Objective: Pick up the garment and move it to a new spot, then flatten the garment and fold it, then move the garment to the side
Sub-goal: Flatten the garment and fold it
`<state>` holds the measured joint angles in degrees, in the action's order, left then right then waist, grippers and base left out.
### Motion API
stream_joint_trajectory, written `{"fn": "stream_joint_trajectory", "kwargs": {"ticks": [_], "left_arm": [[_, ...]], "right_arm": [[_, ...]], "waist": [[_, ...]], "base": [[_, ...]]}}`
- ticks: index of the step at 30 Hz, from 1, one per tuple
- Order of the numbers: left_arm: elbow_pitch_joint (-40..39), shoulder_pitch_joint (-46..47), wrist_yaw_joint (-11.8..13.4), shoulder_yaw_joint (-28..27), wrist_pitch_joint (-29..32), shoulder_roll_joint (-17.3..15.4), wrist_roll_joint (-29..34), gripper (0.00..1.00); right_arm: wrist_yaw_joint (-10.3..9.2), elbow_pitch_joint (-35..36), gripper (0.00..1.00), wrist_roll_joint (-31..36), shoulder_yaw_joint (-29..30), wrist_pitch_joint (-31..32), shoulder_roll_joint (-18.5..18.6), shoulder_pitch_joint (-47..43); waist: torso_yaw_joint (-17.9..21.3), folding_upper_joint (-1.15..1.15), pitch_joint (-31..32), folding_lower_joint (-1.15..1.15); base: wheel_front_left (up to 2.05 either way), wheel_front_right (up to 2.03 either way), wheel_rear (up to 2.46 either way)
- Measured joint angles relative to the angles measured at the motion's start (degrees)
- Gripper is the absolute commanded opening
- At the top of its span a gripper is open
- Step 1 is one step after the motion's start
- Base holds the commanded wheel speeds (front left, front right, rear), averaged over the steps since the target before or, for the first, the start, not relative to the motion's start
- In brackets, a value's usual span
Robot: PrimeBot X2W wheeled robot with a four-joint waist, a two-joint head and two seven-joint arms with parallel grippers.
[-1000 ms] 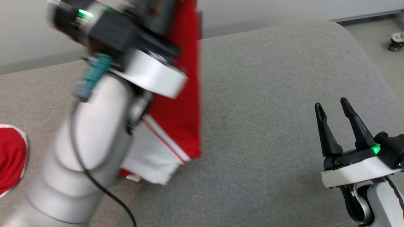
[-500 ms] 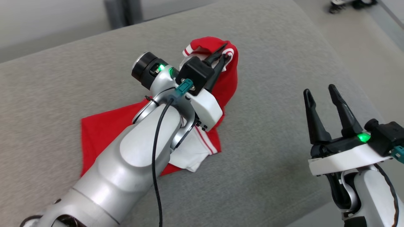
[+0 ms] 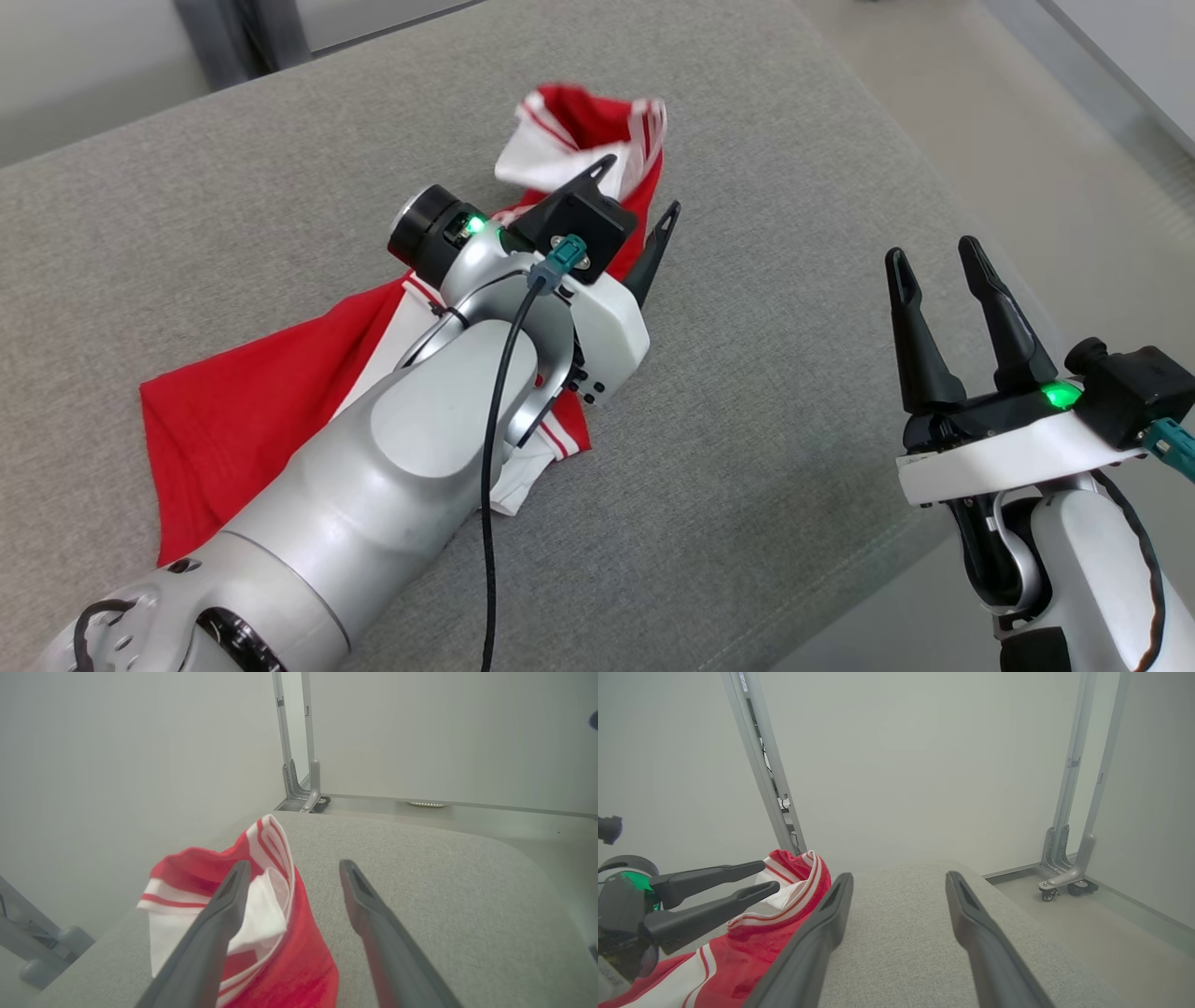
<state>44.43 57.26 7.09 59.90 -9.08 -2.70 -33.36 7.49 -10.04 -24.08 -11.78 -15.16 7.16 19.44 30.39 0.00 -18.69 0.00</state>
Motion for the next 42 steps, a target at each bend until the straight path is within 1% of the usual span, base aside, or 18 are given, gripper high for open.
{"fn": "stream_joint_trajectory", "kwargs": {"ticks": [4, 6, 7, 8, 9, 10, 13, 14, 17, 20, 23, 26, 29, 31, 37, 42], "left_arm": [[0.25, 0.5, -0.04, 3.05, 0.14, -0.09, -2.44, 1.0], [0.1, 0.82, 0.15, 3.87, -0.76, -0.02, -3.63, 1.0], [-0.05, 0.93, 0.6, 4.14, -1.57, -0.02, -4.1, 1.0], [-0.78, 1.34, 1.71, 4.11, -3.22, -0.04, -5.32, 1.0], [-0.78, 1.34, 1.71, 4.11, -3.22, -0.04, -5.32, 1.0], [-1.53, 2.17, 3.02, 3.78, -4.71, -0.05, -5.87, 1.0], [-3.07, 2.37, 5.68, 1.63, -5.77, -0.02, -5.92, 1.0], [-4.37, 2.32, 6.81, 0.12, -5.81, -0.11, -5.26, 1.0], [-11.27, 1.3, 10.22, -6.66, -5.92, -0.86, -0.38, 1.0], [-18.53, -4.99, 12.7, -12.98, -6.05, -3.87, 4.38, 1.0], [-25.35, -11.99, 14.23, -19.24, -6.03, -6.98, 7.97, 1.0], [-31.4, -19.33, 15.02, -24.64, -6.06, -8.0, 10.68, 1.0], [-35.98, -26.7, 15.12, -29.51, -6.04, -8.39, 12.56, 1.0], [-38.29, -31.14, 14.62, -32.48, -6.05, -8.18, 13.67, 1.0], [-40.81, -42.8, 11.82, -38.2, -6.06, -4.52, 16.72, 1.0], [-40.86, -47.46, 8.96, -40.88, -6.05, -1.64, 19.2, 1.0]], "right_arm": [[0.0, 0.21, 1.0, 0.32, -0.11, 0.0, 0.19, 0.07], [0.0, 0.45, 1.0, 0.36, 0.19, 0.01, 0.37, 0.1], [0.0, 0.81, 1.0, 0.43, 0.27, 0.01, 0.55, 0.11], [0.0, 1.9, 1.0, 0.44, 0.51, 0.01, 0.87, 0.11], [0.0, 1.9, 1.0, 0.44, 0.51, 0.01, 0.87, 0.11], [0.0, 2.81, 1.0, 0.7, 0.94, 0.01, 1.36, 0.02], [0.0, 4.54, 1.0, 1.03, 1.9, 0.01, 2.44, -0.09], [0.0, 5.24, 1.0, 1.15, 2.14, 0.01, 2.76, -0.15], [0.0, 6.99, 1.0, 2.03, 2.15, 0.0, 4.15, -0.42], [0.0, 8.08, 1.0, 3.04, 1.89, 0.01, 5.69, -1.24], [0.01, 9.15, 1.0, 3.76, 1.26, 0.0, 6.78, -1.59], [0.0, 9.26, 1.0, 4.36, 0.87, 0.0, 7.89, -2.67], [0.0, 9.29, 1.0, 5.08, 0.23, 0.01, 8.77, -3.42], [0.0, 9.13, 1.0, 5.21, 0.07, 0.01, 9.24, -3.98], [0.0, 7.71, 1.0, 6.1, -0.3, 0.0, 9.73, -5.84], [0.0, 7.04, 1.0, 6.58, -0.76, 0.01, 9.94, -6.19]], "waist": [[-1.17, 0.0, 0.4, 0.0], [-1.86, 0.0, 0.62, 0.0], [-2.26, 0.0, 0.72, 0.0], [-3.2, 0.0, 0.9, 0.0], [-3.2, 0.0, 0.9, 0.0], [-4.38, 0.0, 1.08, 0.0], [-6.59, 0.0, 1.4, 0.0], [-7.43, 0.0, 1.51, 0.0], [-10.27, 0.0, 1.85, 0.0], [-13.39, 0.0, 2.3, 0.0], [-16.62, 0.0, 2.87, 0.0], [-19.71, 0.0, 3.6, 0.0], [-22.59, 0.0, 4.44, 0.0], [-24.37, 0.0, 5.08, 0.0], [-28.72, 0.0, 6.88, 0.0], [-31.0, 0.0, 7.72, 0.0]], "base": [[0.0, 0.0, 0.0], [0.0, 0.0, 0.0], [0.0, 0.0, 0.0], [0.0, 0.0, 0.0], [0.0, 0.0, 0.0], [0.0, 0.0, 0.0], [0.0, 0.0, 0.0], [0.0, 0.0, 0.0], [0.0, 0.0, 0.0], [0.0, 0.0, 0.0], [0.0, 0.0, 0.0], [0.0, 0.0, 0.0], [0.0, 0.0, 0.0], [0.0, 0.0, 0.0], [0.0, 0.0, 0.0], [0.0, 0.0, 0.0]]}}
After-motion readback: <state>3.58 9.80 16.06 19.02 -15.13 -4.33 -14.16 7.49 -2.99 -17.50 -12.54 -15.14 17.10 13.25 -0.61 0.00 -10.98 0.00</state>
